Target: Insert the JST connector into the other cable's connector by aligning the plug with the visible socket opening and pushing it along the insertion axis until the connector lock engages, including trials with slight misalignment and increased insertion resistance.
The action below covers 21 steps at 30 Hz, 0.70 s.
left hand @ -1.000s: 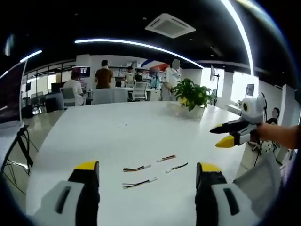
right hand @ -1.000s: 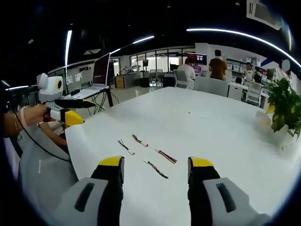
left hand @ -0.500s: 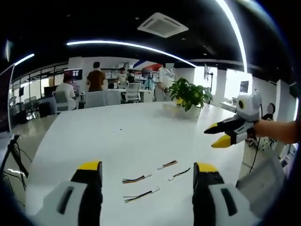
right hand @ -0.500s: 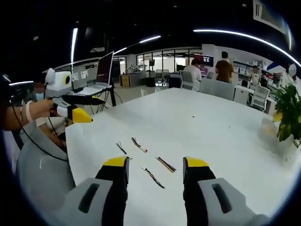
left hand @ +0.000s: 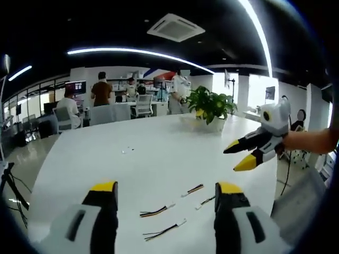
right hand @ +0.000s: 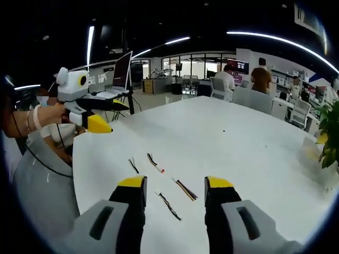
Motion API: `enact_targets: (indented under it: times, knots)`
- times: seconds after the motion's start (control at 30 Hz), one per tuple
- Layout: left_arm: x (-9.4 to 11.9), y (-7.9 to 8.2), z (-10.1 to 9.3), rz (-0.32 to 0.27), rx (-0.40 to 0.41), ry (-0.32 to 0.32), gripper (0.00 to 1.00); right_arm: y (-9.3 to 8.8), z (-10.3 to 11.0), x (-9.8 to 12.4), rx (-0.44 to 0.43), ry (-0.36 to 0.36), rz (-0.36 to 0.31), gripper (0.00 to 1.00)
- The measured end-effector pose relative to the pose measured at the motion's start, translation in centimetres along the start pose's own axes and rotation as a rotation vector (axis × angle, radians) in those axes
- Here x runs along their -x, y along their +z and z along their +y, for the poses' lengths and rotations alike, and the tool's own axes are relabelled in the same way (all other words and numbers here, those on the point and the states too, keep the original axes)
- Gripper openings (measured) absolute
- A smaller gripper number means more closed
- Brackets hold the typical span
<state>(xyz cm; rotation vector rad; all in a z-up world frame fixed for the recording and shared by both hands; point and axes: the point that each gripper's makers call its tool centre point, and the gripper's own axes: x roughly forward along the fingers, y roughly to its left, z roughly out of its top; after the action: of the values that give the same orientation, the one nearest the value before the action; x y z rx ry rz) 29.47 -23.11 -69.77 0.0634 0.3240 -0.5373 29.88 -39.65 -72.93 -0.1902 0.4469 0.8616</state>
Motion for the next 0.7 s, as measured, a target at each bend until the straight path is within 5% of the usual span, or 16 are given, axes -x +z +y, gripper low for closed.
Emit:
enact_targets:
  times: [0.7]
  knots:
    - [-3.6,-1.6,0.9,0.024,-0.039,-0.068,0.63,-1.4,-1.1,-3.1,0.012,0.042,0.031,0.4]
